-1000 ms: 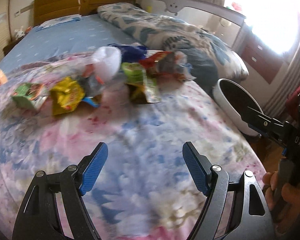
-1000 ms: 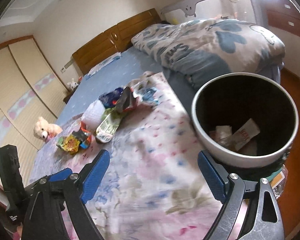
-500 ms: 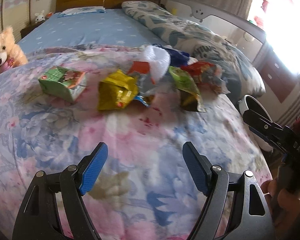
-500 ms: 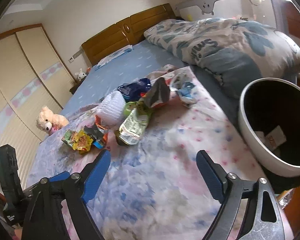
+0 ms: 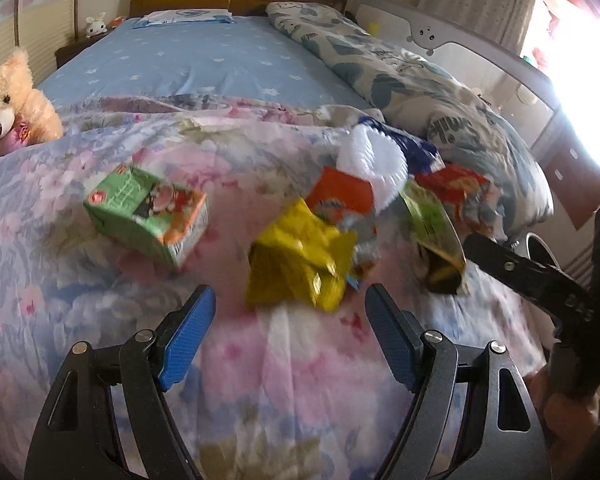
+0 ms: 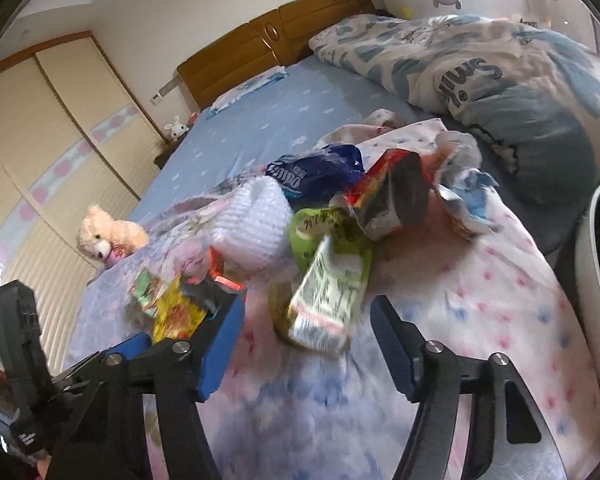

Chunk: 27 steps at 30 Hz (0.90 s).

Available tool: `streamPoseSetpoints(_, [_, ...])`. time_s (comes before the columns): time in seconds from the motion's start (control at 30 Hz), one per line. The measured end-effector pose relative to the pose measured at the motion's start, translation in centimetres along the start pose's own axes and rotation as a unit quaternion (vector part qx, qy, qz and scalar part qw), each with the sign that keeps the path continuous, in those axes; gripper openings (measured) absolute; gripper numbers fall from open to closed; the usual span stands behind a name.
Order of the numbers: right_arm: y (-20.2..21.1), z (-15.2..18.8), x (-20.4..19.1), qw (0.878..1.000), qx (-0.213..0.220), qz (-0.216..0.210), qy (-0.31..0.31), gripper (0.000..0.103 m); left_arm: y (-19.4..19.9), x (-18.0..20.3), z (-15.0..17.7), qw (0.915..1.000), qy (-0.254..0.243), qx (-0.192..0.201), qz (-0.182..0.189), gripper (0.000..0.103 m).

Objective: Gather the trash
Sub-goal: 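Grasp the yellow snack wrapper with left tool while right tool grasps the green pouch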

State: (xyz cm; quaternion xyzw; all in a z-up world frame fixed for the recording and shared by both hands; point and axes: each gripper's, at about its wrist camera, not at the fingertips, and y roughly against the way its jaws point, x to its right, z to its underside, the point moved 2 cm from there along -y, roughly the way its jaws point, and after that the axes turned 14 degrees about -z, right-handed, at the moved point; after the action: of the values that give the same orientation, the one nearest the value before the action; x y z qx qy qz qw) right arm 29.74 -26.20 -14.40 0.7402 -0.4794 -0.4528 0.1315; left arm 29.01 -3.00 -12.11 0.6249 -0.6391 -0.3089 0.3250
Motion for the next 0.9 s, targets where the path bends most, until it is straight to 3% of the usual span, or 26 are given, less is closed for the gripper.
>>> streamPoseSetpoints(0.13, [-2.3, -1.0, 0.9, 1.000, -0.015, -0.006, -0.018, 0.047, -0.6, 0.3, -0.9, 1.0000, -0.004, 0.006, 0.003, 0.078])
streamPoseSetpoints(0.17, [-2.7, -1.0, 1.0, 1.000, -0.020, -0.006, -0.020, 0.037, -0.8, 0.4, -1.1, 1.0000, -0.007, 0.006, 0.002, 0.072])
streamPoseSetpoints(0.2, [-3.3, -1.0, 1.2, 0.999, -0.031, -0.001, -0.019, 0.023, -1.1, 0.5, -1.1, 1.0000, -0.009, 0.004, 0.002, 0.054])
streamPoseSetpoints(0.27, [-3.5, -0.8, 1.3, 0.999, -0.036, 0.000, -0.021, 0.012, -1.7, 0.6, -0.9, 0.9998, -0.012, -0.012, 0.011, 0.034])
streamPoseSetpoints(0.3, [-3.3, -0.6, 1.2, 0.999, -0.036, -0.005, -0.022, 0.008, -1.6, 0.6, -0.8, 0.9998, -0.014, -0.007, 0.009, 0.033])
streamPoseSetpoints(0.37, [-2.5, -0.1, 0.9, 0.999, -0.034, -0.010, -0.017, 0.004, -1.2, 0.5, -0.4, 0.9997, -0.020, -0.002, 0.011, 0.030])
streamPoseSetpoints(0.67, [2.9, 3.2, -0.1, 0.999, -0.030, -0.032, -0.005, 0.003, 2.2, 0.8, 2.7, 0.9989, -0.024, 0.002, 0.042, 0.027])
streamPoseSetpoints(0.9, [7.4, 5.2, 0.8, 1.000, -0.009, -0.022, -0.010, 0.003, 4.6, 3.3, 4.7, 0.9963, -0.047, 0.005, 0.072, 0.027])
